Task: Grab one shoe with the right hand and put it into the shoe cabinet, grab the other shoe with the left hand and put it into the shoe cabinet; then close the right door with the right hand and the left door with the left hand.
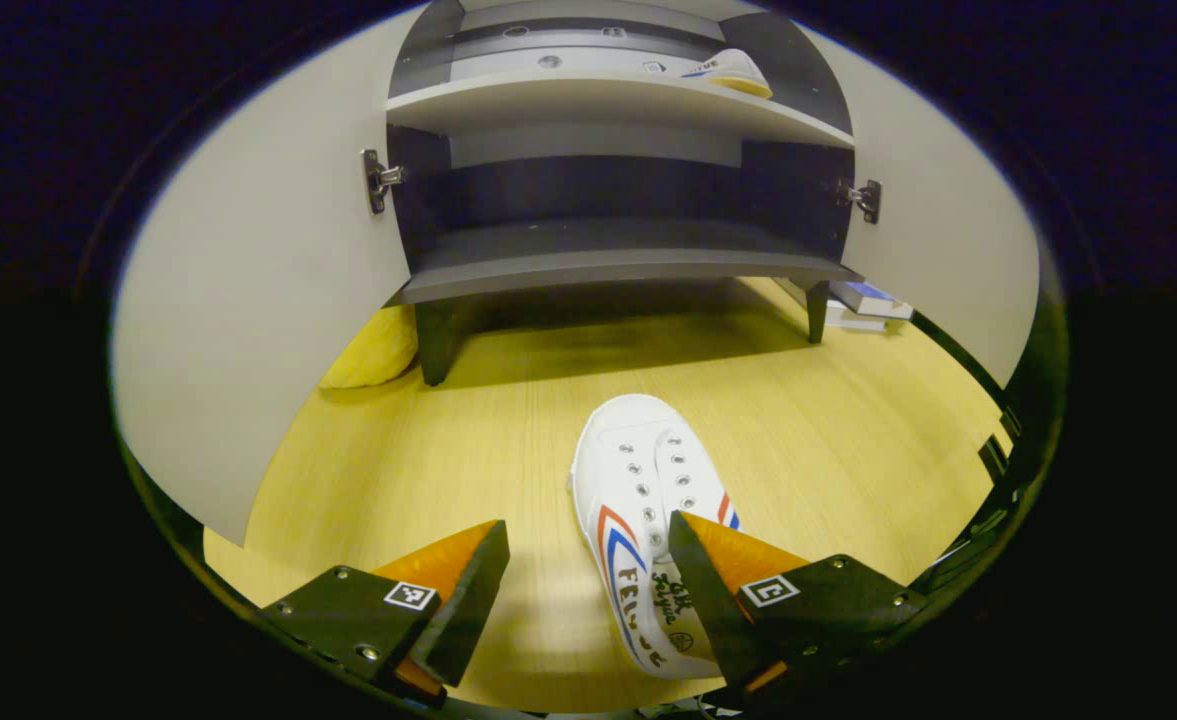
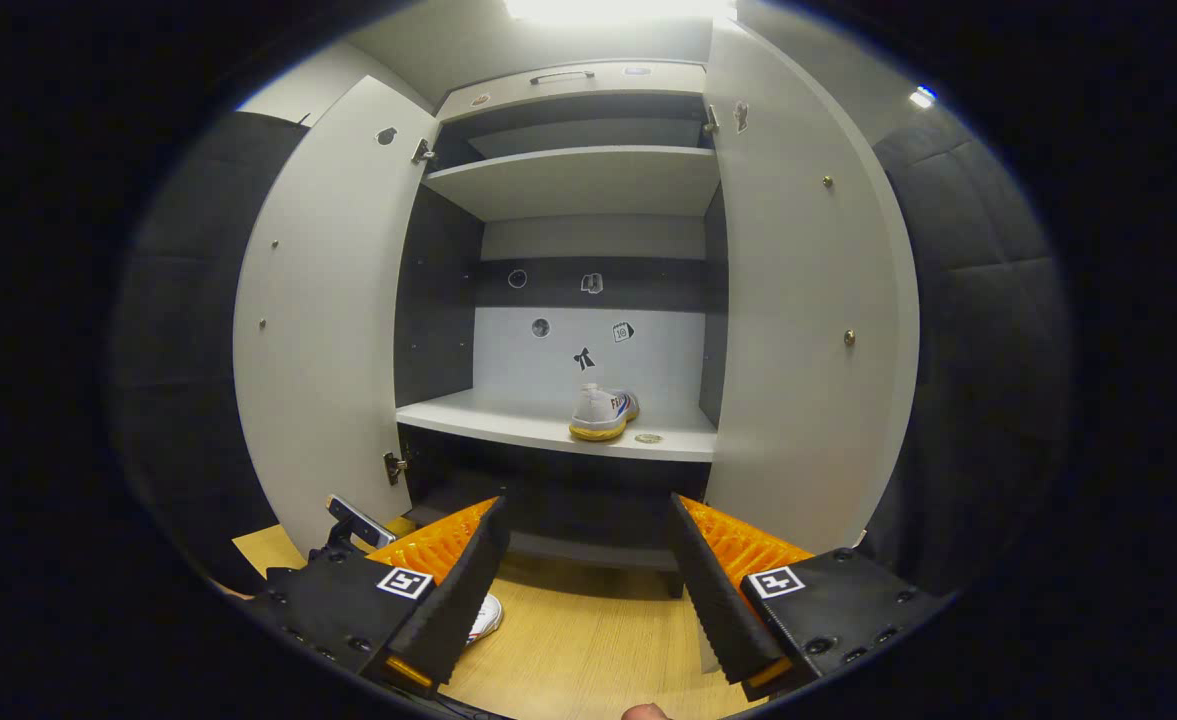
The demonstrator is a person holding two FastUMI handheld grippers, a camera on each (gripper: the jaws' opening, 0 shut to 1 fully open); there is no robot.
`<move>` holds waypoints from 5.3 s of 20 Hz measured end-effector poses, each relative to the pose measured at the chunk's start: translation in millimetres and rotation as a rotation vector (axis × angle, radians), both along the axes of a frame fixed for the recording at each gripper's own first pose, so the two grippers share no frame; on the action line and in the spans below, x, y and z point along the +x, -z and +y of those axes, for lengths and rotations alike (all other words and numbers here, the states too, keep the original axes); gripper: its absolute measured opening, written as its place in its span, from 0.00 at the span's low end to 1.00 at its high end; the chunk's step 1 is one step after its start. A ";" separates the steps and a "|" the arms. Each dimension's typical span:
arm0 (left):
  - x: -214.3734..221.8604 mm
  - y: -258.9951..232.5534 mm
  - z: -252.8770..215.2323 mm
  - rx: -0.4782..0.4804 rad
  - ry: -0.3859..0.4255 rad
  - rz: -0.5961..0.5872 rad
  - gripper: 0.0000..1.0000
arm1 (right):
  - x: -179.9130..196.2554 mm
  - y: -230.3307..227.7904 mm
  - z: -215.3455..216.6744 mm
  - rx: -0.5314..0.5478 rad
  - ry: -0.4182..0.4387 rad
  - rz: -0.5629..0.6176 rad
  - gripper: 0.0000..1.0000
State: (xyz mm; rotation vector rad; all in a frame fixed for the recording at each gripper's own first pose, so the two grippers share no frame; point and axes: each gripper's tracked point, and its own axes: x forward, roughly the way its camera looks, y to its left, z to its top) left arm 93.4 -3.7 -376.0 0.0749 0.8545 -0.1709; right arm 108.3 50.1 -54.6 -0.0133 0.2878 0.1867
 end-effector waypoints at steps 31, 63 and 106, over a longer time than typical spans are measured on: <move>4.5 -0.4 -8.3 -0.058 -0.097 -0.030 0.01 | 1.4 12.7 -8.1 0.029 -0.003 0.054 0.98; 59.8 -211.8 12.3 -0.200 -0.101 -0.596 0.02 | 9.3 18.6 -5.0 0.046 -0.008 0.039 0.98; -138.2 -332.1 -2.9 -0.009 -0.012 -0.770 0.96 | -21.6 -6.1 -10.7 0.042 0.043 -0.027 0.98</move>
